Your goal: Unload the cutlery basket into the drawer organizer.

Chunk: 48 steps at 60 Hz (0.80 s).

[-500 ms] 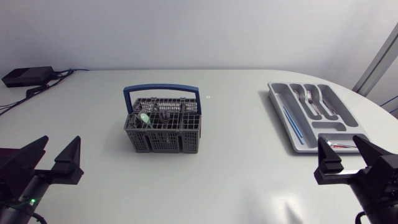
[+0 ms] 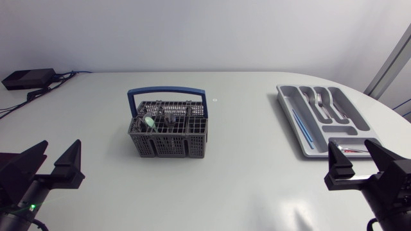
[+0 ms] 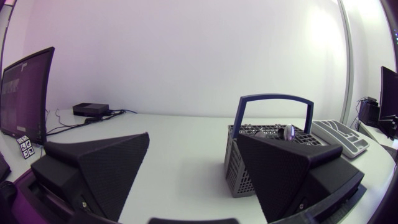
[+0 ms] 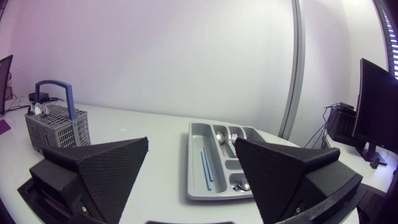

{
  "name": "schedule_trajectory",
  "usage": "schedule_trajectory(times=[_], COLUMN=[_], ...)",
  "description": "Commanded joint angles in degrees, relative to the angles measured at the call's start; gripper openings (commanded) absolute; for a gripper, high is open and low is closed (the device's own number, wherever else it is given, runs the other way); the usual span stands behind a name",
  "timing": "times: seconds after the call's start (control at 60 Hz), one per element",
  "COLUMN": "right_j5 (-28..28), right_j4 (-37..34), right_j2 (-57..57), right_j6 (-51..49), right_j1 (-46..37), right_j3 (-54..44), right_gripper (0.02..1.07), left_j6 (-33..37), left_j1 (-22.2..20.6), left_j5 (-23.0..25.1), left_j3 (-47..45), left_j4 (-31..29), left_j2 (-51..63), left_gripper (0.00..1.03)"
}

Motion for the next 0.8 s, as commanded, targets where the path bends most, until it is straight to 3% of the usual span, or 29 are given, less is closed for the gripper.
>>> schedule_trajectory(times=[0.0, 0.383, 0.633, 0.783], right_j5=[0.64, 1.87, 2.05, 4.51], right_j4=[0.69, 0.77, 1.3, 0.86], right_j2=[-0.52, 1.77, 11.09, 17.68], right_j6=[1.52, 1.43, 1.52, 1.52], right_j1=[0.55, 1.16, 2.39, 5.47], right_j3=[-1.17, 3.66, 10.43, 15.53], right_gripper=[1.02, 1.02, 1.02, 1.02], left_j6=[-0.77, -1.03, -2.0, -2.52], left_j1=[0.32, 1.99, 2.69, 3.04], left_j5=[-0.5, -1.12, -1.21, -1.47], left_j3=[-1.15, 7.2, 17.4, 26.1], left_j4=[1.08, -1.99, -4.37, -9.81], left_j2=[-0.45, 1.13, 13.61, 21.52], left_gripper=[0.99, 0.99, 0.99, 0.99])
